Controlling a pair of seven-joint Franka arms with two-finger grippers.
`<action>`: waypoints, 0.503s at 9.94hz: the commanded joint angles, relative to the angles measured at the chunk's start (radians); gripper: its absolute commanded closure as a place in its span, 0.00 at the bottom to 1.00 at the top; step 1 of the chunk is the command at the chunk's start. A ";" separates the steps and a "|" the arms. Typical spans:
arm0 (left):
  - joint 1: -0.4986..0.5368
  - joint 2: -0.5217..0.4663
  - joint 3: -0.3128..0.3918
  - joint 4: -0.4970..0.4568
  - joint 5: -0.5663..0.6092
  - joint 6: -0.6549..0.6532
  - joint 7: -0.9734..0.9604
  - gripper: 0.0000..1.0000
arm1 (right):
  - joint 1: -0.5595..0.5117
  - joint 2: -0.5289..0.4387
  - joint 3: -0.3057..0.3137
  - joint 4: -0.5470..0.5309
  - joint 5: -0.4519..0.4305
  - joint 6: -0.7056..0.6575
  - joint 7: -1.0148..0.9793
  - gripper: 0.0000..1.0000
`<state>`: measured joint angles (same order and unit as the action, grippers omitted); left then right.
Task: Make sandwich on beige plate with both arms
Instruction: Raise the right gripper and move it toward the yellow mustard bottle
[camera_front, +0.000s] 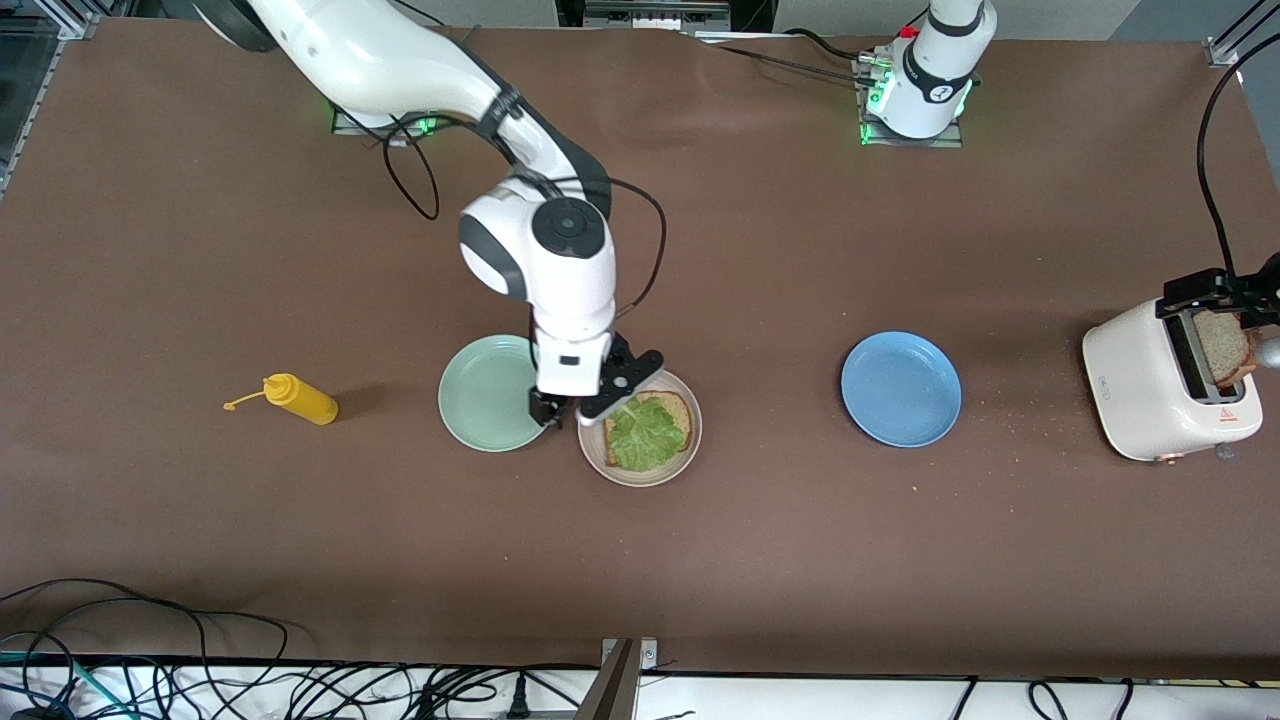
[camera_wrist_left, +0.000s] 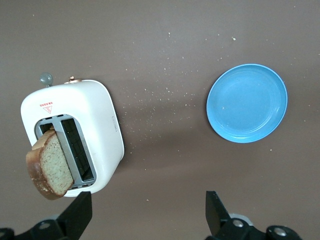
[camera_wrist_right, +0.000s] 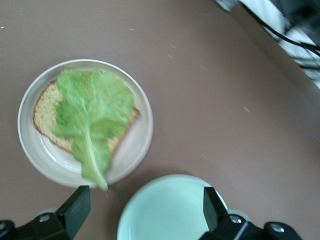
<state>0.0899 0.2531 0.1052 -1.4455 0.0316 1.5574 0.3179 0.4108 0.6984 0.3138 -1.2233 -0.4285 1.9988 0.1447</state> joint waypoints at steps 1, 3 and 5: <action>0.001 0.009 -0.005 0.033 0.027 -0.017 0.015 0.00 | -0.148 -0.133 0.008 -0.035 0.147 -0.134 -0.020 0.00; 0.020 0.012 -0.005 0.033 0.025 -0.016 0.015 0.00 | -0.254 -0.213 0.004 -0.032 0.221 -0.291 -0.028 0.00; 0.043 0.018 -0.005 0.050 0.024 -0.013 0.015 0.00 | -0.354 -0.279 0.002 -0.033 0.220 -0.398 -0.048 0.00</action>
<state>0.1140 0.2572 0.1063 -1.4342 0.0316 1.5566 0.3179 0.1097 0.4790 0.3079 -1.2229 -0.2310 1.6526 0.1119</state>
